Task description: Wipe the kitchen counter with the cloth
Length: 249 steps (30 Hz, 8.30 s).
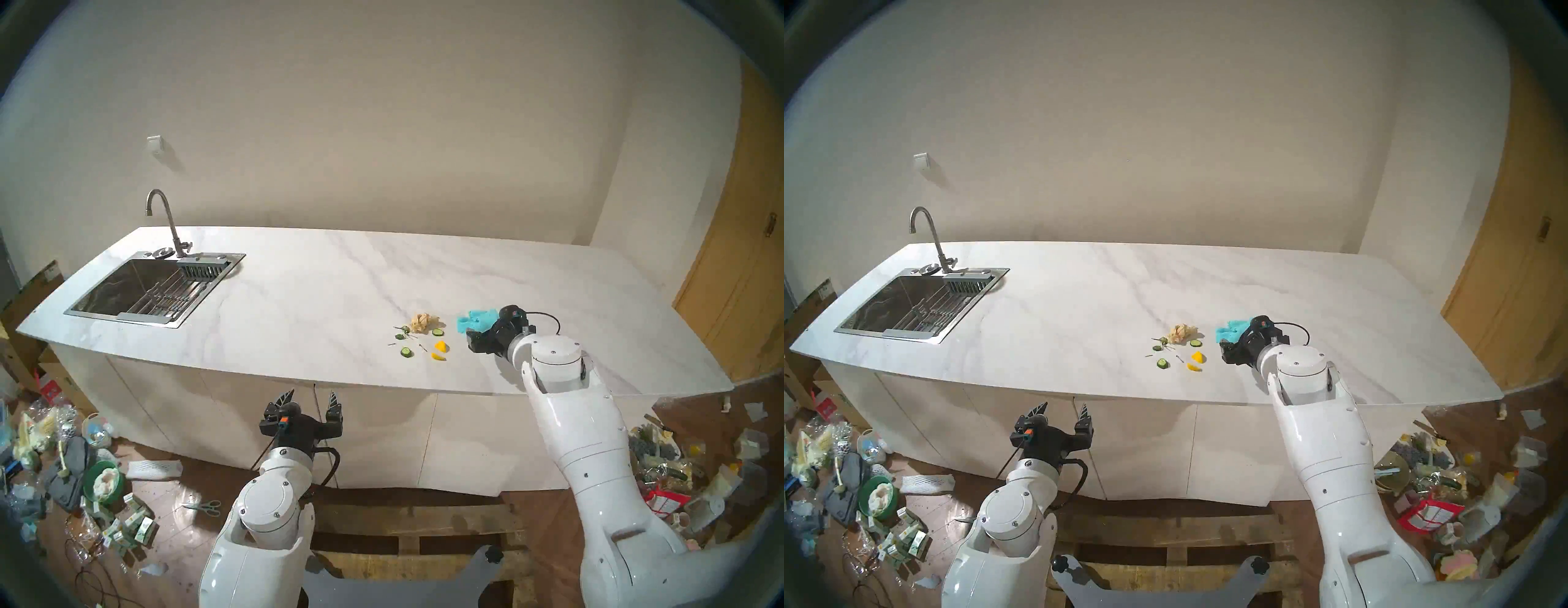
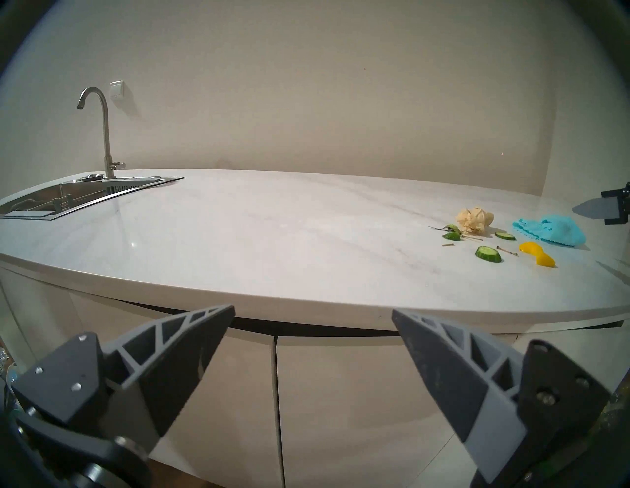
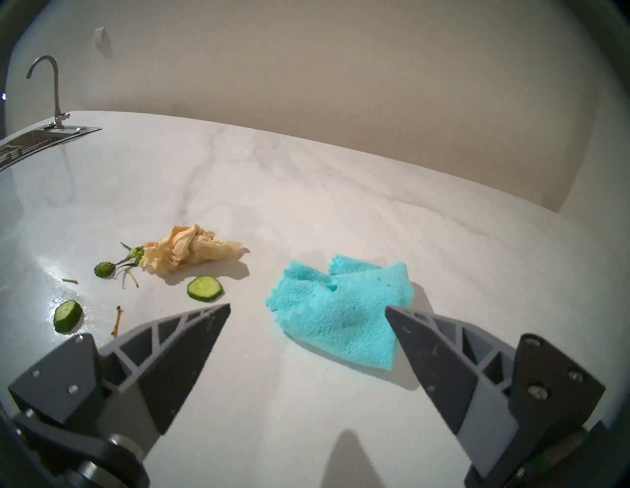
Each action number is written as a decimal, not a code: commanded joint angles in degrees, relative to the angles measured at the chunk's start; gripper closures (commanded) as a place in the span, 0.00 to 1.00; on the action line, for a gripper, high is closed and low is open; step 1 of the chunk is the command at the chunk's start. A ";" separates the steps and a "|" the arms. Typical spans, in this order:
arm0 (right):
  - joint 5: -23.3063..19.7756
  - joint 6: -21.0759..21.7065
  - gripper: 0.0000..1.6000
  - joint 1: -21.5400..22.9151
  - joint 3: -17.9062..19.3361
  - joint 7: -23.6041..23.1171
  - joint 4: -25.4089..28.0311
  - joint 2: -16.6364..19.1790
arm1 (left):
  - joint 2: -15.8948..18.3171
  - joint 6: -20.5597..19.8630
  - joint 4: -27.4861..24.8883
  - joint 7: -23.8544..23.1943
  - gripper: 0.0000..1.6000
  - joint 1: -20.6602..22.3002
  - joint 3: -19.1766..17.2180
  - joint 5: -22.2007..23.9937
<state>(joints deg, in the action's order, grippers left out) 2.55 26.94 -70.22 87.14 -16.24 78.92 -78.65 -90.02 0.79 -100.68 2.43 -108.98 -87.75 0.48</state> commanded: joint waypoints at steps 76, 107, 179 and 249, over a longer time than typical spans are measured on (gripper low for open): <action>23.97 -16.00 1.00 38.36 -25.72 -15.36 -53.19 4.99 | 0.25 0.55 -1.82 0.07 0.00 0.44 0.40 0.09; 30.36 -35.20 1.00 40.58 -36.37 -21.78 -60.76 -1.27 | 0.63 0.38 -2.34 0.03 0.00 0.10 0.54 0.44; 22.67 -20.79 1.00 31.79 -27.73 -11.39 -38.35 1.50 | 1.22 0.34 -2.50 0.33 0.00 0.03 0.89 1.00; 25.87 -10.53 1.00 15.73 -29.61 -34.12 -5.38 21.12 | 1.53 0.30 -2.58 0.57 0.00 0.01 1.09 1.25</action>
<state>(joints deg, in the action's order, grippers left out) 27.78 12.51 -53.38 57.76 -51.68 70.31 -55.80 -88.49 0.79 -101.59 3.15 -109.17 -86.78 1.71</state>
